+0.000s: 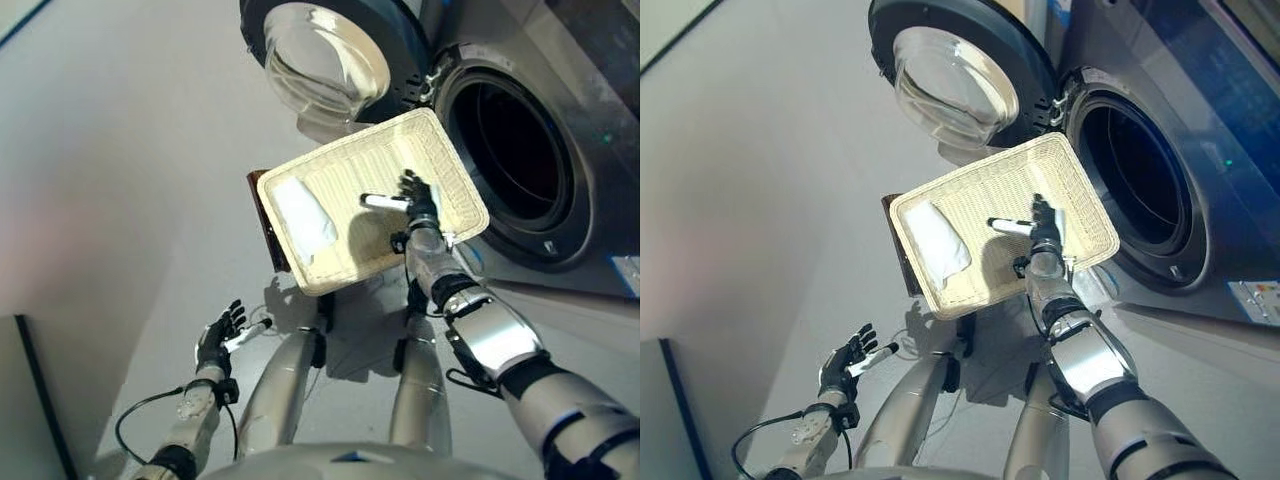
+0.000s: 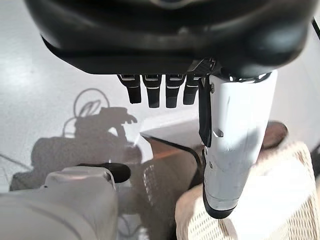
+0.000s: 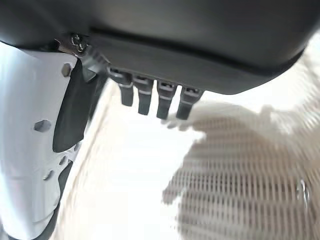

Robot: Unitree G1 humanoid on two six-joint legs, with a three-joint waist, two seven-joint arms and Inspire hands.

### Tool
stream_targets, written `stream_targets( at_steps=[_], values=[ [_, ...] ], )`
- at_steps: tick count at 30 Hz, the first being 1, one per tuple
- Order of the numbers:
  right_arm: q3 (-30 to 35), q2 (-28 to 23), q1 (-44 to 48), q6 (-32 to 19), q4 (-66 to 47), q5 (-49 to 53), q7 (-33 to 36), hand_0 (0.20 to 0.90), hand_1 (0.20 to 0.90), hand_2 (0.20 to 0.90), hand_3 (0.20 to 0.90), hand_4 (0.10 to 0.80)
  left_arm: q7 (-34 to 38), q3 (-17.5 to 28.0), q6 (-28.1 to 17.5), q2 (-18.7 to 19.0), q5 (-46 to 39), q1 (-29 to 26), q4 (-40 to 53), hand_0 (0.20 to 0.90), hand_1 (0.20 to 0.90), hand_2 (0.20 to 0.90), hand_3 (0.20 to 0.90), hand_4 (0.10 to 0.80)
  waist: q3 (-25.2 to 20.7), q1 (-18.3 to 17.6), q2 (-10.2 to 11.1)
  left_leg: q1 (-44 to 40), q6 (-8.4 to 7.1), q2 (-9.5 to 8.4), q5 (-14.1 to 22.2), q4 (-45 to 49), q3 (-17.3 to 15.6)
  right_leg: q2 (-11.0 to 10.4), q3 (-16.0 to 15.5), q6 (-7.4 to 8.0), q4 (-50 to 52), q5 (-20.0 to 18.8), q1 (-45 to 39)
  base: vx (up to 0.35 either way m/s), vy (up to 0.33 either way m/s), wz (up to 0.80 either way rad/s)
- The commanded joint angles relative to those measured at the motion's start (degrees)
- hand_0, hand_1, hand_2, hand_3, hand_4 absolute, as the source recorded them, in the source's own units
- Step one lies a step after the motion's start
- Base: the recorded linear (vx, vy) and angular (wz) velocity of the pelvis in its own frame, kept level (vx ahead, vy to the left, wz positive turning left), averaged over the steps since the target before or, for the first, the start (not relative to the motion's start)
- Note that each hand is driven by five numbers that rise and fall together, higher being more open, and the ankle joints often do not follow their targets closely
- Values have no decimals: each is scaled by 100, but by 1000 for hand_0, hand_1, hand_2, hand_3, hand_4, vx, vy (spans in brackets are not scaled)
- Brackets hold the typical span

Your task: Pick up the clothes and place them into the washing machine

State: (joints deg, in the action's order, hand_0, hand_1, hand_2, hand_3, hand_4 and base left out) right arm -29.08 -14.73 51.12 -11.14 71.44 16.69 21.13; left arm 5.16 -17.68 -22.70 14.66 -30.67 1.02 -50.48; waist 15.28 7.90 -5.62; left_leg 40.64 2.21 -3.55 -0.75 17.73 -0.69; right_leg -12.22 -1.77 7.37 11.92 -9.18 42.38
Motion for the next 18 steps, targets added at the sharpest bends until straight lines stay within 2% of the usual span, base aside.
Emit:
stream_targets(
  at_steps=[1, 7, 14, 18],
  values=[
    [-319, -229, 589, -92, -304, -770, 114, 900, 900, 900, 900, 800, 231, 501, -269, 454, 145, 154, 281, 900, 900, 900, 900, 800, 207, 280, -21, 161, -527, 180, -88, -281, 284, 243, -282, -332, 562, 847, -297, 95, -53, 6],
    [-309, -76, 571, 34, 200, -1031, 294, 900, 900, 900, 900, 800, 493, 1027, -465, 539, 169, 122, 1255, 900, 900, 900, 900, 800, 278, 511, 214, 236, -543, 153, -97, -234, 500, 200, -526, -324, 605, 908, -359, 6, -49, 16],
    [-32, 104, 515, 109, 841, -883, 381, 900, 900, 900, 900, 800, 641, 1418, -579, 631, 430, -222, 2495, 900, 900, 900, 900, 800, 395, 804, 378, 503, -587, 55, 3, 102, 697, 75, -927, -355, 964, 1134, -327, 12, -54, 36],
    [-1, 191, 509, 103, 885, -808, 346, 900, 900, 900, 900, 800, 604, 1491, -553, 592, 468, -242, 2597, 900, 900, 900, 900, 800, 436, 895, 433, 622, -588, 49, 48, 195, 724, 49, -996, -352, 1019, 1168, -280, 3, -4, 23]
  ],
)
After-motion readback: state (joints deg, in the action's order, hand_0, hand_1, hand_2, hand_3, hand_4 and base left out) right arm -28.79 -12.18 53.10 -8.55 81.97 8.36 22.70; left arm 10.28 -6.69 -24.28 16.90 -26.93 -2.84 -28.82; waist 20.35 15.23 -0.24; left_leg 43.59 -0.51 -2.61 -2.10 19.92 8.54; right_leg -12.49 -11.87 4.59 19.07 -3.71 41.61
